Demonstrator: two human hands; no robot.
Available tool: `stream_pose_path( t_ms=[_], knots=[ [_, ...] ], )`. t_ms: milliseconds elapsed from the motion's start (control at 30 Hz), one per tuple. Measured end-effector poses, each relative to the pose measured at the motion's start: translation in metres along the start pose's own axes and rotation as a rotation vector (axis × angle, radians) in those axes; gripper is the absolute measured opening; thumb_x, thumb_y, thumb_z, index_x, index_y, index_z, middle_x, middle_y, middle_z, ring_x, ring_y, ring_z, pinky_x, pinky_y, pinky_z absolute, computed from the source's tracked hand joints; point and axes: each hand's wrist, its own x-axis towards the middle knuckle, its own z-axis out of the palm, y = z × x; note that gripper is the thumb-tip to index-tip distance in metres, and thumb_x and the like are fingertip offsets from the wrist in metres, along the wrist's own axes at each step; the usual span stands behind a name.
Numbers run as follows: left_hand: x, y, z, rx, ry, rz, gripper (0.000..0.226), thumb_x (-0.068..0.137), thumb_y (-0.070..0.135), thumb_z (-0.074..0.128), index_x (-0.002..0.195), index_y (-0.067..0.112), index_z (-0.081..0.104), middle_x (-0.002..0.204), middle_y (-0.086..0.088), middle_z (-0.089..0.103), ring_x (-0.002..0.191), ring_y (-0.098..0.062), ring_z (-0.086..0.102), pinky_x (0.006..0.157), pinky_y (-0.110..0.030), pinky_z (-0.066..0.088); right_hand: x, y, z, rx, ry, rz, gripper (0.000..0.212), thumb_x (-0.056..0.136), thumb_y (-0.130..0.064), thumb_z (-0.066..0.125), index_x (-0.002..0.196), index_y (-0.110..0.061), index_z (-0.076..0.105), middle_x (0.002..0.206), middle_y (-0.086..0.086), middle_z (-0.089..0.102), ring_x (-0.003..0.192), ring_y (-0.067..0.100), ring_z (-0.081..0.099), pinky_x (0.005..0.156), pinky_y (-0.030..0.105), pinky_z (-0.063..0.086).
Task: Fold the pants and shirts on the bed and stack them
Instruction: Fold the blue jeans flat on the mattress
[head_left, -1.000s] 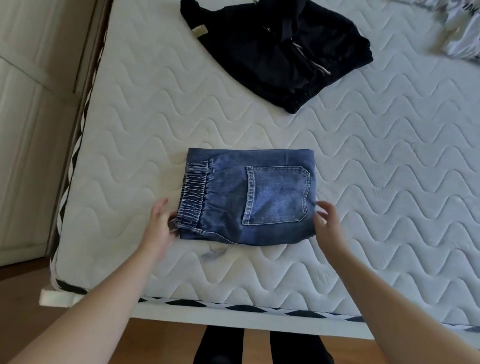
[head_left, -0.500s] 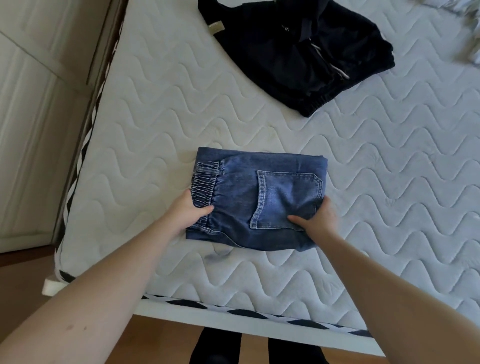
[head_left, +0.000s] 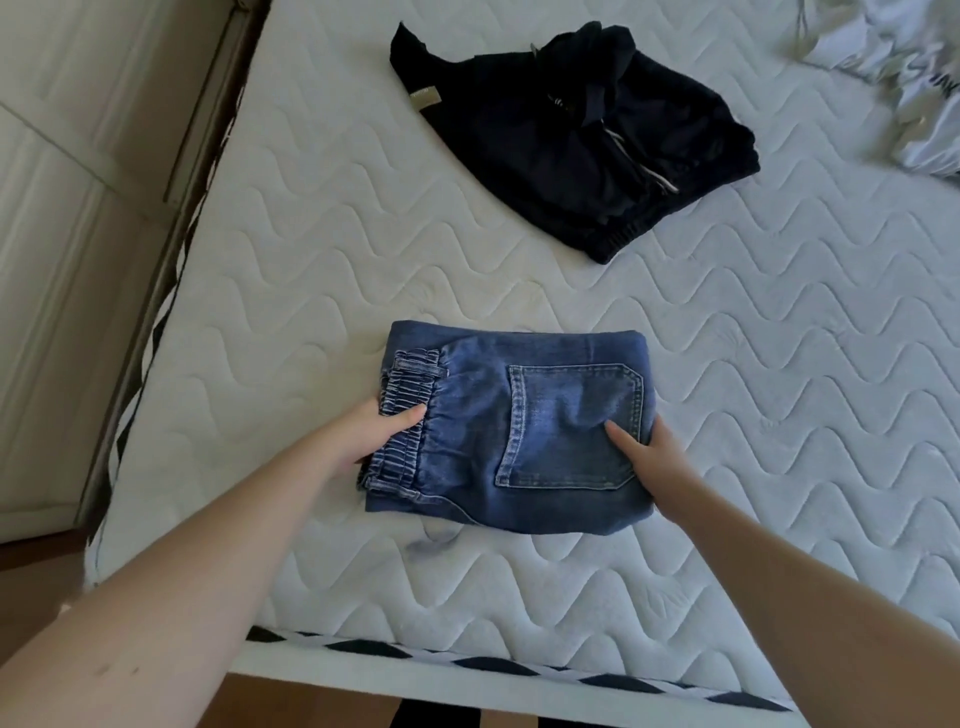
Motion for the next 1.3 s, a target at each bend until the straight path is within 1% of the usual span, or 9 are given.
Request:
stream_pose_path(
  t_ms=[100, 267, 500, 600, 767, 900, 1067, 1200, 1300],
  knots=[
    [-0.011, -0.005, -0.004, -0.007, 0.051, 0.069, 0.031, 0.087, 0.045, 0.067, 0.115, 0.036, 0.058, 0.102, 0.012, 0.071, 0.090, -0.010, 0.069, 0.068, -0.025, 0.052, -0.012, -0.005, 0.003, -0.101, 0.052, -0.091, 0.013, 0.088, -0.044, 0.068, 0.096, -0.039, 0.059, 0.097, -0.015, 0.070, 0.090, 0.010, 0.067, 0.074, 0.029, 0.054],
    [-0.034, -0.026, -0.037, -0.006, 0.123, 0.121, 0.025, 0.081, 0.054, 0.067, 0.103, 0.057, 0.056, 0.112, 0.010, 0.069, 0.102, -0.020, 0.066, 0.090, -0.043, 0.052, -0.035, -0.016, 0.027, -0.095, 0.103, -0.190, 0.005, 0.091, -0.038, 0.065, 0.094, -0.041, 0.063, 0.092, -0.016, 0.072, 0.087, 0.009, 0.068, 0.076, 0.034, 0.055],
    [-0.062, -0.044, -0.094, 0.115, 0.330, 0.203, 0.051, 0.070, 0.072, 0.062, 0.115, 0.050, 0.055, 0.098, 0.028, 0.065, 0.092, 0.000, 0.062, 0.070, -0.023, 0.045, -0.062, -0.026, 0.091, -0.080, 0.064, -0.225, 0.006, 0.095, -0.036, 0.059, 0.097, -0.040, 0.063, 0.089, -0.026, 0.070, 0.080, -0.006, 0.065, 0.061, 0.010, 0.048],
    [-0.073, -0.053, -0.122, 0.175, 0.362, 0.191, 0.031, 0.071, 0.073, 0.060, 0.098, 0.061, 0.055, 0.094, 0.032, 0.062, 0.089, 0.006, 0.058, 0.068, -0.020, 0.043, -0.069, -0.028, 0.123, -0.033, 0.028, -0.221, 0.012, 0.096, -0.032, 0.059, 0.106, -0.035, 0.064, 0.095, -0.017, 0.072, 0.086, 0.000, 0.067, 0.073, 0.022, 0.053],
    [-0.103, -0.086, -0.163, 0.143, 0.378, 0.141, 0.038, 0.070, 0.072, 0.062, 0.105, 0.057, 0.055, 0.101, 0.025, 0.065, 0.094, -0.001, 0.062, 0.073, -0.025, 0.047, -0.088, -0.025, 0.171, -0.039, 0.024, -0.204, 0.006, 0.095, -0.037, 0.058, 0.092, -0.040, 0.063, 0.091, -0.014, 0.070, 0.083, 0.002, 0.066, 0.072, 0.028, 0.054],
    [-0.119, -0.120, -0.181, 0.209, 0.375, 0.082, 0.025, 0.077, 0.068, 0.058, 0.102, 0.065, 0.054, 0.100, 0.027, 0.064, 0.093, 0.001, 0.060, 0.071, -0.022, 0.043, -0.108, -0.004, 0.203, -0.069, -0.051, -0.169, 0.015, 0.095, -0.041, 0.054, 0.094, -0.054, 0.060, 0.090, -0.027, 0.070, 0.082, -0.008, 0.065, 0.062, 0.010, 0.050],
    [-0.110, -0.152, -0.187, 0.208, 0.502, -0.051, 0.061, 0.082, 0.058, 0.063, 0.132, 0.027, 0.049, 0.119, 0.001, 0.062, 0.106, -0.022, 0.061, 0.090, -0.043, 0.050, -0.106, 0.012, 0.217, -0.007, -0.185, 0.089, 0.035, 0.096, -0.026, 0.062, 0.129, -0.023, 0.051, 0.122, -0.003, 0.064, 0.115, 0.023, 0.060, 0.099, 0.041, 0.050],
    [-0.121, -0.165, -0.190, 0.143, 0.305, -0.166, 0.086, 0.062, 0.073, 0.071, 0.135, 0.035, 0.048, 0.119, 0.008, 0.062, 0.108, -0.017, 0.059, 0.095, -0.040, 0.048, -0.100, 0.004, 0.201, -0.045, -0.367, 0.164, 0.068, 0.076, -0.031, 0.084, 0.133, -0.025, 0.047, 0.124, -0.008, 0.064, 0.110, 0.011, 0.062, 0.089, 0.027, 0.052],
    [-0.124, -0.171, -0.190, 0.157, 0.310, -0.160, 0.081, 0.060, 0.075, 0.070, 0.128, 0.035, 0.052, 0.117, 0.008, 0.065, 0.105, -0.016, 0.061, 0.094, -0.041, 0.050, -0.100, 0.006, 0.197, -0.235, -0.455, 0.134, 0.088, 0.065, -0.030, 0.091, 0.138, -0.027, 0.041, 0.128, -0.011, 0.059, 0.114, 0.011, 0.058, 0.091, 0.025, 0.049]
  ],
)
